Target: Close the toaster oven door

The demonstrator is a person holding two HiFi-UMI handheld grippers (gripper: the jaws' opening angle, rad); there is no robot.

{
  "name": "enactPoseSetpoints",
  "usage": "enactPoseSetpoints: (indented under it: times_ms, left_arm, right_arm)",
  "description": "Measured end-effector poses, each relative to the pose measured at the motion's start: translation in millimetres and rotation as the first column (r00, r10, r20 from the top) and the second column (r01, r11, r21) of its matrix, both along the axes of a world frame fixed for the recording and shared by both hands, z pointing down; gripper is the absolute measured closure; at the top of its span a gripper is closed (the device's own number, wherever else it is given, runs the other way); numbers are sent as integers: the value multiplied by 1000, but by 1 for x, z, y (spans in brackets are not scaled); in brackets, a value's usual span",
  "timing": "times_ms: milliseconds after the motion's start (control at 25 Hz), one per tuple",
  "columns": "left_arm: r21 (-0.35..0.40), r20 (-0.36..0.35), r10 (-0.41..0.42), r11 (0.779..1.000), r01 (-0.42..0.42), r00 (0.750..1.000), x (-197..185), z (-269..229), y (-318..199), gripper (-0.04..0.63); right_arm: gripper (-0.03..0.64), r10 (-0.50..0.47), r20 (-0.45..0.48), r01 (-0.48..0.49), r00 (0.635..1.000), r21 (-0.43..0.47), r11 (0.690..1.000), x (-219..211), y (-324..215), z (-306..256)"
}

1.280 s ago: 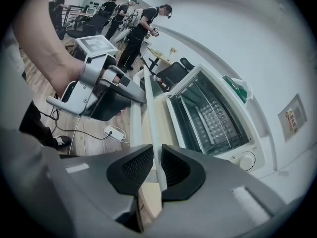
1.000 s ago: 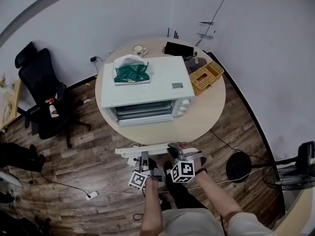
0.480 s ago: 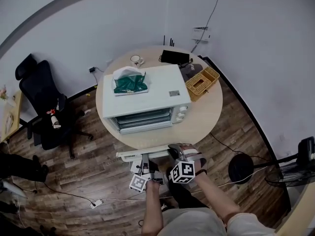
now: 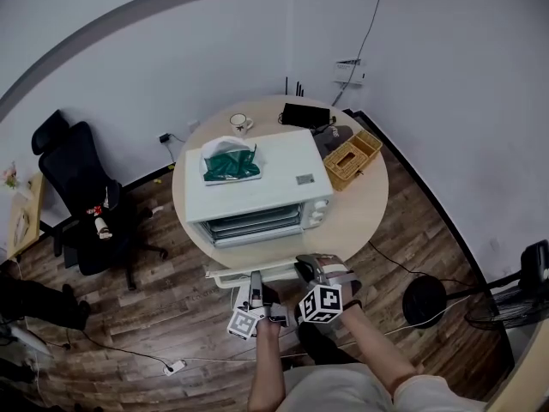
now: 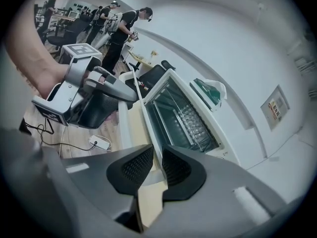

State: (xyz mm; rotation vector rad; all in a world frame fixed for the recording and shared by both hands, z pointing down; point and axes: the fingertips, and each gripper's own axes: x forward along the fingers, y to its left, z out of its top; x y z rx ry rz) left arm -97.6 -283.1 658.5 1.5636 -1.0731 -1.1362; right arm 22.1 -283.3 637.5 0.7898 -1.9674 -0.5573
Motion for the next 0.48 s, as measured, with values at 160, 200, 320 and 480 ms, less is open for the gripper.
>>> enactPoseSetpoints:
  times_ms: [160,200,320,480]
  left_arm:
    - [17,-2,9,1000,-9,1000,0,-13,-10,430]
    - [21,-6,11,1000,-11,1000,0,-16,-13,430]
    - [37,-14,14,999,-14,1000,-1,-26,-19,432]
    - [52,-22,4,999,-3,1000,-1,-35,-29,434]
  right_arm:
    - [563,-2,0,2,1000,13,1000,-1,-12,-11]
    - [563,-1,1,1,1000,16,1000,-1,-15,-14]
    - [563,-2,6,2,1000,12,1000,-2,-22,-19]
    - [563,-14,7,14,1000,11,1000,-2,-33,-26]
